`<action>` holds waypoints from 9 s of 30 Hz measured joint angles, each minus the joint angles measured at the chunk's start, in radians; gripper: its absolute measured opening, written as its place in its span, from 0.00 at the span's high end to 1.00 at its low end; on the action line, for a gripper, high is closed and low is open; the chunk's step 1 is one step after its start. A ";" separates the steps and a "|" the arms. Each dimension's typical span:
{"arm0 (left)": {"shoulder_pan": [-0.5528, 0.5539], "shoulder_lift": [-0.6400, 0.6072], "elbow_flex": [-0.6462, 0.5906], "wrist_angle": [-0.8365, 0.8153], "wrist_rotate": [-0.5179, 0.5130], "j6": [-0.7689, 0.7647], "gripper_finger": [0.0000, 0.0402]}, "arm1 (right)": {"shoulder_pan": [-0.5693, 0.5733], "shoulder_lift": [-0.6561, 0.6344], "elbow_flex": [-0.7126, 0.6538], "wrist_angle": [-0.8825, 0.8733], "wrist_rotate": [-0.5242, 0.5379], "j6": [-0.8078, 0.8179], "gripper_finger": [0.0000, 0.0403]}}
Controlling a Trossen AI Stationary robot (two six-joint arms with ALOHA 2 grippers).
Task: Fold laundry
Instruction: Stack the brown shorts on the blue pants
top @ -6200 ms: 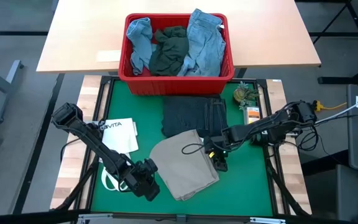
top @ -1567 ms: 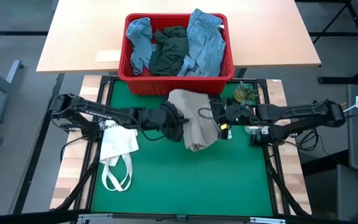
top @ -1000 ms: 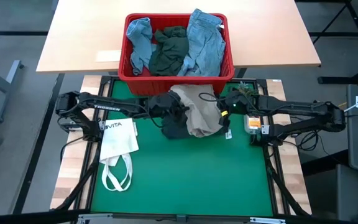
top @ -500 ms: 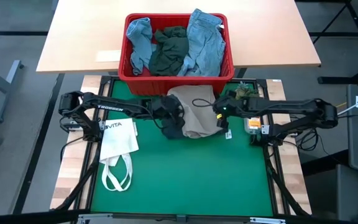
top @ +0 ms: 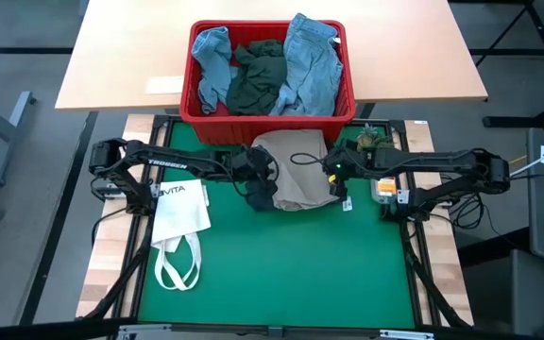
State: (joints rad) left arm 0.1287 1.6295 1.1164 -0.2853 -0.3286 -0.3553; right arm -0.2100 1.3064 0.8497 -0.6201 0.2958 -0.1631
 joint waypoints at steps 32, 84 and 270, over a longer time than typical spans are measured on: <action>-0.016 -0.182 -0.001 -0.131 0.059 0.156 0.52 | 0.001 0.000 0.280 -0.161 0.026 -0.185 0.54; -0.112 0.014 -0.003 -0.069 0.094 0.208 0.55 | 0.006 0.225 0.278 -0.341 0.024 -0.163 0.54; -0.108 -0.165 0.000 -0.049 -0.078 0.209 0.55 | -0.130 0.169 -0.002 0.287 0.042 -0.497 0.66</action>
State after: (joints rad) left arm 0.0204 1.4643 1.1164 -0.3347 -0.4068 -0.1459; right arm -0.3405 1.4754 0.8480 -0.3328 0.3379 -0.6600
